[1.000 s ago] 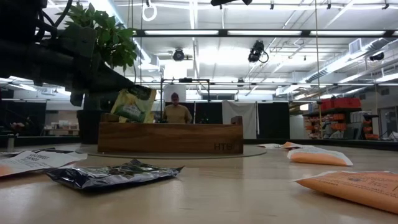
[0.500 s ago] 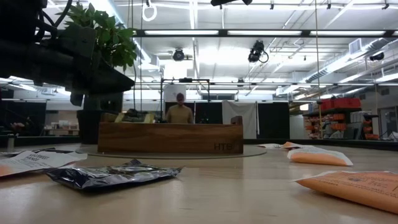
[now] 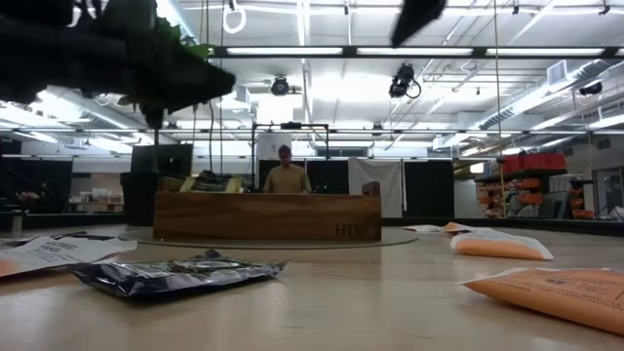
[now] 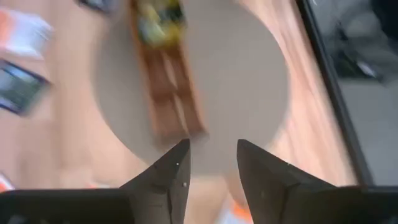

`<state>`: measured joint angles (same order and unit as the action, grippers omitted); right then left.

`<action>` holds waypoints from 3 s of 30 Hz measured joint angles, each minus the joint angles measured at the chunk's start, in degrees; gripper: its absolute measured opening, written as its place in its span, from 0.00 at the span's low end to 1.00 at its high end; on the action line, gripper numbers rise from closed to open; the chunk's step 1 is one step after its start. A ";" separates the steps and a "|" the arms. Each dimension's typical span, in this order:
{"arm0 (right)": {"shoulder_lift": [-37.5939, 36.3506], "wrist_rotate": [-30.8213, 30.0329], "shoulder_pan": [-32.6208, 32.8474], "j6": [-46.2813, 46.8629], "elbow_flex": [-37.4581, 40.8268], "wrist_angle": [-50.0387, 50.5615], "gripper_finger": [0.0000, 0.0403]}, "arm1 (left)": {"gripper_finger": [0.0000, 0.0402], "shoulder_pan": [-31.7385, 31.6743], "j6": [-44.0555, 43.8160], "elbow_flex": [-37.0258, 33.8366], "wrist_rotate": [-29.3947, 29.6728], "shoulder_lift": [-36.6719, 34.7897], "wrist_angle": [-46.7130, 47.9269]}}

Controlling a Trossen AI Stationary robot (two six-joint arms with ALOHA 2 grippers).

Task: Pick & Place Tea
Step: Put the orange tea bag into the wooden organizer

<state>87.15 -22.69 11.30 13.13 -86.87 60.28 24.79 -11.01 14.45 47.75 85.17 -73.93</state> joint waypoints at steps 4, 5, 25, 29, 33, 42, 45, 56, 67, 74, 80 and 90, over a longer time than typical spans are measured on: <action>-0.09 -3.85 0.20 6.64 0.48 8.87 0.35 | 0.22 -1.57 -1.40 3.09 -4.47 -2.82 10.80; -0.14 -4.24 0.19 7.65 1.29 9.55 0.35 | 0.22 -1.87 -1.83 4.09 -5.10 -3.75 14.23; -0.92 17.23 9.20 27.80 32.17 -12.75 0.35 | 0.22 -3.28 -4.90 18.46 -9.54 -12.24 62.57; -0.92 17.18 9.76 28.43 32.24 -14.16 0.35 | 0.22 -3.47 -5.34 18.46 -9.52 -12.20 62.53; -0.92 17.18 9.54 27.36 32.24 -17.95 0.37 | 0.22 -3.47 -6.40 18.46 -9.53 -12.20 62.83; -0.27 17.13 9.25 28.64 35.01 -20.88 0.63 | 0.22 -3.47 -7.63 18.46 -9.52 -12.20 63.23; -0.17 17.18 8.98 28.61 37.43 -23.48 0.72 | 0.22 -3.47 -7.58 18.46 -9.54 -12.20 63.25; 0.15 17.46 6.30 28.33 44.34 -31.59 0.76 | 0.22 -3.47 -7.89 18.46 -9.54 -12.20 63.53; 2.05 14.32 6.21 29.04 46.71 -35.38 0.71 | 0.22 -3.47 -7.89 18.46 -9.53 -12.20 63.51; 2.49 12.96 6.21 27.94 46.73 -34.39 0.64 | 0.22 -3.45 -7.89 18.46 -9.52 -12.20 63.51; 2.54 12.37 6.13 26.92 46.82 -34.13 0.47 | 0.22 -3.47 -7.87 18.46 -9.51 -12.20 63.51; 2.66 11.95 6.06 26.23 46.31 -33.56 0.10 | 0.22 -3.47 -7.87 18.46 -9.51 -12.20 63.51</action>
<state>89.82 -10.75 17.37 39.35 -40.56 26.72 21.32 -18.87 32.91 38.24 72.97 -10.41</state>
